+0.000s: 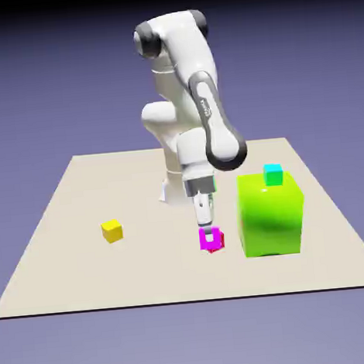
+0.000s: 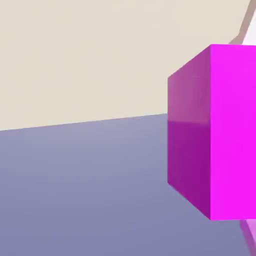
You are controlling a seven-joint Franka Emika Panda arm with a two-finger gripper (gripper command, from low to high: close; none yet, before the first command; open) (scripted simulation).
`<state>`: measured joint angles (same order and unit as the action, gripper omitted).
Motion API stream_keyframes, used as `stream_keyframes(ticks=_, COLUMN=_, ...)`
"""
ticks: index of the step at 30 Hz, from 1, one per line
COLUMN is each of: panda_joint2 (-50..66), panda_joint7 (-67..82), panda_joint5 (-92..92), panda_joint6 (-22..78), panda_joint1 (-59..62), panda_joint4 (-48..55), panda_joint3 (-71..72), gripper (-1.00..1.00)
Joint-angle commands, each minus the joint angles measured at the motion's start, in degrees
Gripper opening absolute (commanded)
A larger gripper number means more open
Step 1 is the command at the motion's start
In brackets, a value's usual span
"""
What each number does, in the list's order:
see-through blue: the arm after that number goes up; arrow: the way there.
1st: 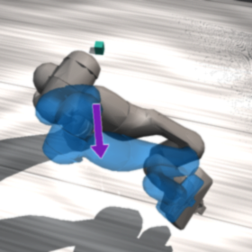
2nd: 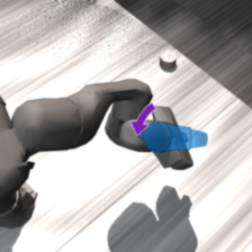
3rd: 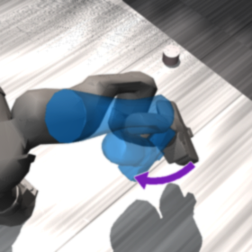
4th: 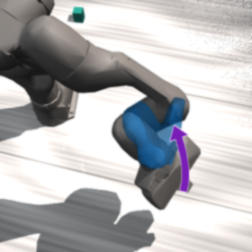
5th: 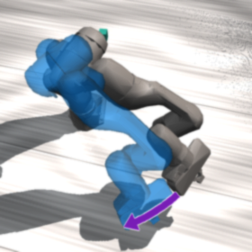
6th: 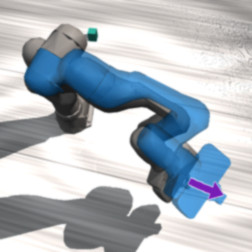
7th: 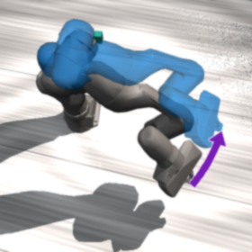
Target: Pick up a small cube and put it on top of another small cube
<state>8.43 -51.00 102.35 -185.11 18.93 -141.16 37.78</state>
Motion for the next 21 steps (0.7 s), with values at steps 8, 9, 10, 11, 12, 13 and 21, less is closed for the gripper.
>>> stream_keyframes(ticks=8, panda_joint2=-8.8, panda_joint7=-19.7, panda_joint5=-19.9, panda_joint6=11.2, panda_joint1=-0.1, panda_joint4=-8.0, panda_joint3=-0.1, gripper=-1.00)
stream_keyframes(ticks=9, panda_joint2=-9.9, panda_joint7=-22.2, panda_joint5=-22.4, panda_joint6=12.6, panda_joint1=-0.1, panda_joint4=-9.0, panda_joint3=-0.1, gripper=-1.00)
stream_keyframes(ticks=10, panda_joint2=-11.0, panda_joint7=-24.6, panda_joint5=-24.9, panda_joint6=14.0, panda_joint1=-0.1, panda_joint4=-9.9, panda_joint3=-0.1, gripper=-1.00)
stream_keyframes(ticks=11, panda_joint2=-12.1, panda_joint7=-27.1, panda_joint5=-27.4, panda_joint6=15.4, panda_joint1=-0.2, panda_joint4=-10.9, panda_joint3=-0.1, gripper=-1.00)
stream_keyframes(ticks=12, panda_joint2=-13.2, panda_joint7=-29.6, panda_joint5=-29.8, panda_joint6=16.8, panda_joint1=-0.2, panda_joint4=-11.9, panda_joint3=-0.1, gripper=-1.00)
stream_keyframes(ticks=13, panda_joint2=-14.3, panda_joint7=-32.1, panda_joint5=-32.3, panda_joint6=18.1, panda_joint1=-0.2, panda_joint4=-12.9, panda_joint3=-0.1, gripper=-1.00)
stream_keyframes(ticks=21, panda_joint2=-23.1, panda_joint7=-51.8, panda_joint5=-52.3, panda_joint6=29.3, panda_joint1=-0.3, panda_joint4=-20.9, panda_joint3=-0.2, gripper=-1.00)
